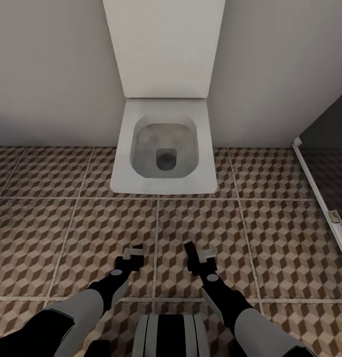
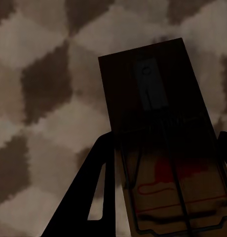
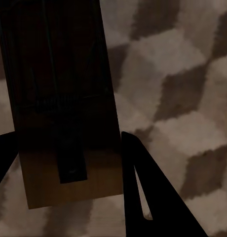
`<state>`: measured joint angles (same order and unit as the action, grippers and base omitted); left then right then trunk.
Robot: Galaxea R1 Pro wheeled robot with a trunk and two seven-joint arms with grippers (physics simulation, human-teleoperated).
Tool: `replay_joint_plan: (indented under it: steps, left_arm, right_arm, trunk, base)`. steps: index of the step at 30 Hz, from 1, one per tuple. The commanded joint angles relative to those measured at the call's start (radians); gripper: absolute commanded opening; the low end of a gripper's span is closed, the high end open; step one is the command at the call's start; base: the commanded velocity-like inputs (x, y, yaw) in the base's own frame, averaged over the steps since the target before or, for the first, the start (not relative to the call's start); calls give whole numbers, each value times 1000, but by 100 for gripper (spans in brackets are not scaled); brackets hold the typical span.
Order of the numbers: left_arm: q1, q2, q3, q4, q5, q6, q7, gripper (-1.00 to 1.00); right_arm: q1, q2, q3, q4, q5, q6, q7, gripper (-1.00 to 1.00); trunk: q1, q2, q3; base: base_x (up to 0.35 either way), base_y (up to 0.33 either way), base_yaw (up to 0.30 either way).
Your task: Take the four mousetraps from the cabinet in the bathroom and place them on the bathroom floor. Make sure all four end up on the same floor surface, and ensure that at least two of them are either under or directly next to the same bathroom sink.
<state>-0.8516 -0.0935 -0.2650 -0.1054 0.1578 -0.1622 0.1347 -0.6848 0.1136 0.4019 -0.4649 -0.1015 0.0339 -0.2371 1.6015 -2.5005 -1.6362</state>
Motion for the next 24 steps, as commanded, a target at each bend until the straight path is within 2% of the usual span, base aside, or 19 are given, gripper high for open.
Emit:
replay_joint_plan:
  steps: [1, 2, 3, 6, 24]
  left_arm:
    - [0, 0, -9, 1, 8, -3, 8, -100]
    - [0, 0, -9, 1, 8, -3, 8, -100]
    - [0, 0, -9, 1, 8, -3, 8, -100]
    - [0, 0, -9, 2, 8, -3, 8, -100]
    - [5, 0, -9, -1, 6, -19, 8, -100]
  right_arm:
    - [0, -1, 9, -2, -14, 0, -8, -100]
    - [-1, -1, 9, -4, -14, -11, -7, -100]
    - [0, -2, 9, -7, -7, -54, -7, -100]
    - [0, -2, 9, -7, 2, -68, -7, -100]
    - [0, -2, 9, -5, 8, -75, -7, -100]
  trunk:
    - [0, 0, 0]
    - [0, 0, 0]
    - [0, 0, 0]
    - [0, 0, -1]
    - [0, 0, -21]
  base:
    - [0, 0, 0]
    - [0, 0, 0]
    - [0, 0, 0]
    - [0, 0, 0]
    - [0, 0, 0]
